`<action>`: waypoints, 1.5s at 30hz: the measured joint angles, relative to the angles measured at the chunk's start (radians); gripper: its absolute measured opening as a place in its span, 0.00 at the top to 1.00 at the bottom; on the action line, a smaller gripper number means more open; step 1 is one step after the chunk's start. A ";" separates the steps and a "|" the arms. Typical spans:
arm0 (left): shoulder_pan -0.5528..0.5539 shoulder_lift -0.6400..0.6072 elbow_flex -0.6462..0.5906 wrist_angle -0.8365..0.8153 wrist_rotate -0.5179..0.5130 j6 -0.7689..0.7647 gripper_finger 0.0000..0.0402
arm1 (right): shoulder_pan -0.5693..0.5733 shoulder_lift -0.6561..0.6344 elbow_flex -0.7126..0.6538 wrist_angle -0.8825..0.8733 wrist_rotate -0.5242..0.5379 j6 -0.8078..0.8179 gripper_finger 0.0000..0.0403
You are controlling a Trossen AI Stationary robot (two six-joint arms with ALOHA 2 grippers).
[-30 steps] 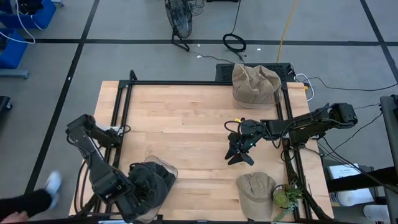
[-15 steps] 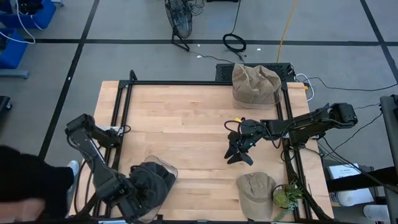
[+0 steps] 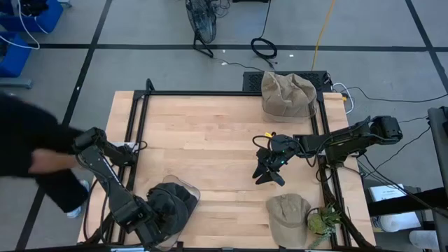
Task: Pick & Place hat
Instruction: Put the black cap into the bottom transparent bin, then put the brown cap into the top transparent bin
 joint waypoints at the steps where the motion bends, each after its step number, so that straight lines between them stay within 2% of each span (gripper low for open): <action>1: 0.000 0.000 0.000 -0.007 0.002 0.001 0.92 | 0.000 0.000 0.000 0.000 0.008 0.000 0.63; 13: 0.007 -0.031 0.001 0.017 -0.023 -0.003 0.88 | 0.000 0.000 0.000 0.000 0.019 0.011 0.63; 16: 0.007 -0.055 0.002 0.033 -0.056 0.003 0.82 | 0.000 0.000 0.000 0.000 0.018 0.011 0.63; 27: 0.008 -0.092 0.002 0.026 -0.069 0.060 0.50 | 0.000 0.000 0.000 0.000 0.019 0.037 0.63; 32: 0.012 -0.139 0.002 -0.017 -0.128 0.060 0.43 | 0.000 0.000 0.000 0.000 0.020 0.052 0.63; 39: 0.011 -0.242 0.002 -0.134 -0.273 0.125 0.45 | 0.000 0.000 0.000 0.000 0.025 0.052 0.63; 42: 0.017 -0.283 0.003 -0.190 -0.390 0.180 0.49 | 0.000 0.000 0.000 0.000 0.072 0.052 0.63; 45: 0.038 -0.316 0.003 -0.208 -0.517 0.300 0.57 | 0.000 0.000 0.000 0.001 0.137 0.053 0.63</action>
